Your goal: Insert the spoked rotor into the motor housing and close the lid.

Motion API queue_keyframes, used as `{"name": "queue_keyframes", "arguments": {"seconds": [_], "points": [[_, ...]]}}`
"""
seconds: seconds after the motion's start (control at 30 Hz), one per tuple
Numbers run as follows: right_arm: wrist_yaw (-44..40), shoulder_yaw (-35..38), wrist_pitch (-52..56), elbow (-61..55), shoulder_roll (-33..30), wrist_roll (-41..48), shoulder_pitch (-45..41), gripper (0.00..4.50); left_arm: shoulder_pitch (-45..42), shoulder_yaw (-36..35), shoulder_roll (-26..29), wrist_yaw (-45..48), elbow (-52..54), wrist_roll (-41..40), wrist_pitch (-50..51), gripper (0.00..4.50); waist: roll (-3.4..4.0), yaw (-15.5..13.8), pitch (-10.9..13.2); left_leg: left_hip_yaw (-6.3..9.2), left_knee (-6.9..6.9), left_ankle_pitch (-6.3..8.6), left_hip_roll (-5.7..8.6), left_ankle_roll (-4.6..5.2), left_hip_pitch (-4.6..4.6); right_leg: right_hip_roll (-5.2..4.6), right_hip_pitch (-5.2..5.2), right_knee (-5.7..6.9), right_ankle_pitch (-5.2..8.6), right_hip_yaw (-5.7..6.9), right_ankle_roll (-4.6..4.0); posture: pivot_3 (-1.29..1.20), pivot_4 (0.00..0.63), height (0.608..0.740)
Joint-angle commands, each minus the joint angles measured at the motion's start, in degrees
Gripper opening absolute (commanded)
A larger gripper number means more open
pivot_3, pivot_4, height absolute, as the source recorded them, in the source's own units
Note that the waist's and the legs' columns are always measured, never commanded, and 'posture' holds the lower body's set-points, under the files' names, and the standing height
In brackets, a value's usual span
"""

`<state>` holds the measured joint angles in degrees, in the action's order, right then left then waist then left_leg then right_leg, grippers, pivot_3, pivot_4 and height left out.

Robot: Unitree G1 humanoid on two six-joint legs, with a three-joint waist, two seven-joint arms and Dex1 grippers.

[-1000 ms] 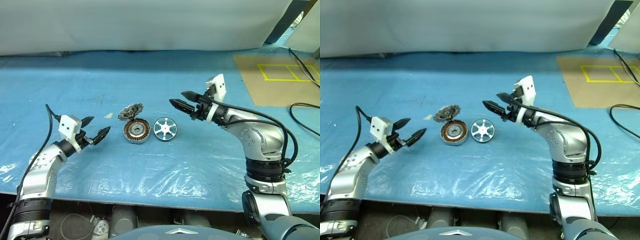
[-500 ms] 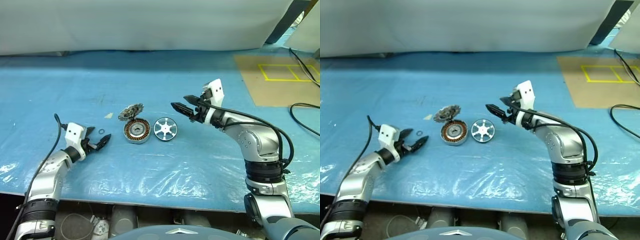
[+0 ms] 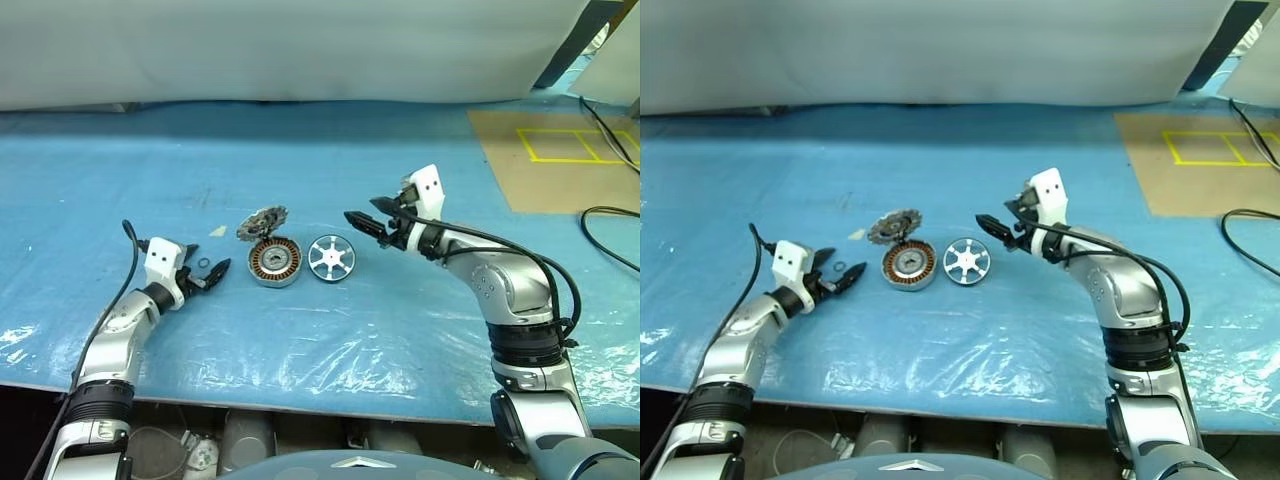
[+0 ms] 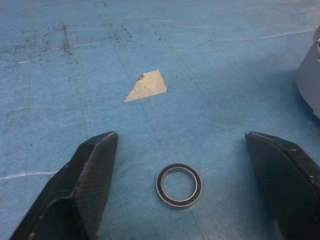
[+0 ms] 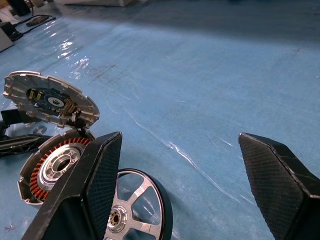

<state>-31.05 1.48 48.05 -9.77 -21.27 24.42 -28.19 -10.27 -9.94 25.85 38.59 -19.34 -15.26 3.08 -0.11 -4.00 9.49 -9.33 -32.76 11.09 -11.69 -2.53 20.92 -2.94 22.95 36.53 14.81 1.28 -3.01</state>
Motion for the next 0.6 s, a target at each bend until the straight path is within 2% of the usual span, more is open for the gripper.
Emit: {"name": "queue_keyframes", "arguments": {"seconds": [0.03,0.17,0.4,0.5,0.57,0.6], "points": [[0.32,0.65,-0.32,-1.2,-0.38,0.51,-0.54,3.92,2.1,-0.15,1.06,0.97,-1.29,0.23,1.11,3.3,0.0,0.07,0.0,0.0,0.0,0.0,0.0,0.0,-0.01,0.0,0.0,0.0,0.0,-0.01,0.0,0.0,0.15,0.74],[0.47,0.53,-0.13,-1.12,-0.37,0.54,-0.63,3.92,2.84,0.21,1.17,0.9,-0.47,0.22,2.23,1.97,0.02,0.05,-0.01,0.0,0.02,0.0,0.0,0.0,-0.01,0.0,0.0,-0.01,0.0,-0.01,0.0,0.0,0.15,0.74],[0.61,-0.06,0.11,-1.12,-0.48,0.33,-0.71,3.92,3.64,1.31,1.27,2.53,1.23,0.12,4.02,1.97,0.03,0.03,-0.01,-0.01,0.03,0.0,0.01,0.0,-0.02,-0.01,0.0,-0.02,0.07,-0.01,-0.12,0.0,0.15,0.74],[0.78,-0.25,0.26,-1.17,-0.53,0.25,-0.81,3.92,3.89,1.36,1.25,3.94,1.98,-0.77,5.23,1.4,0.06,0.01,-0.03,-0.01,0.03,0.0,0.02,0.0,-0.02,-0.03,0.0,-0.02,0.08,-0.01,-0.12,0.0,0.15,0.74],[0.92,-0.37,0.39,-1.27,-0.52,0.21,-0.85,3.92,3.82,1.35,1.48,3.94,1.89,-0.59,5.96,0.75,0.07,0.01,-0.03,-0.01,0.03,0.0,0.03,0.0,-0.01,-0.04,0.0,-0.03,0.09,-0.01,-0.14,0.0,0.15,0.74],[0.97,-0.46,0.42,-1.33,-0.51,0.19,-0.85,3.92,3.77,1.34,1.66,3.7,1.7,-0.31,6.24,0.67,0.07,0.01,-0.03,-0.01,0.04,0.0,0.03,0.0,-0.01,-0.04,0.0,-0.03,0.09,-0.01,-0.15,0.0,0.15,0.74]]}}
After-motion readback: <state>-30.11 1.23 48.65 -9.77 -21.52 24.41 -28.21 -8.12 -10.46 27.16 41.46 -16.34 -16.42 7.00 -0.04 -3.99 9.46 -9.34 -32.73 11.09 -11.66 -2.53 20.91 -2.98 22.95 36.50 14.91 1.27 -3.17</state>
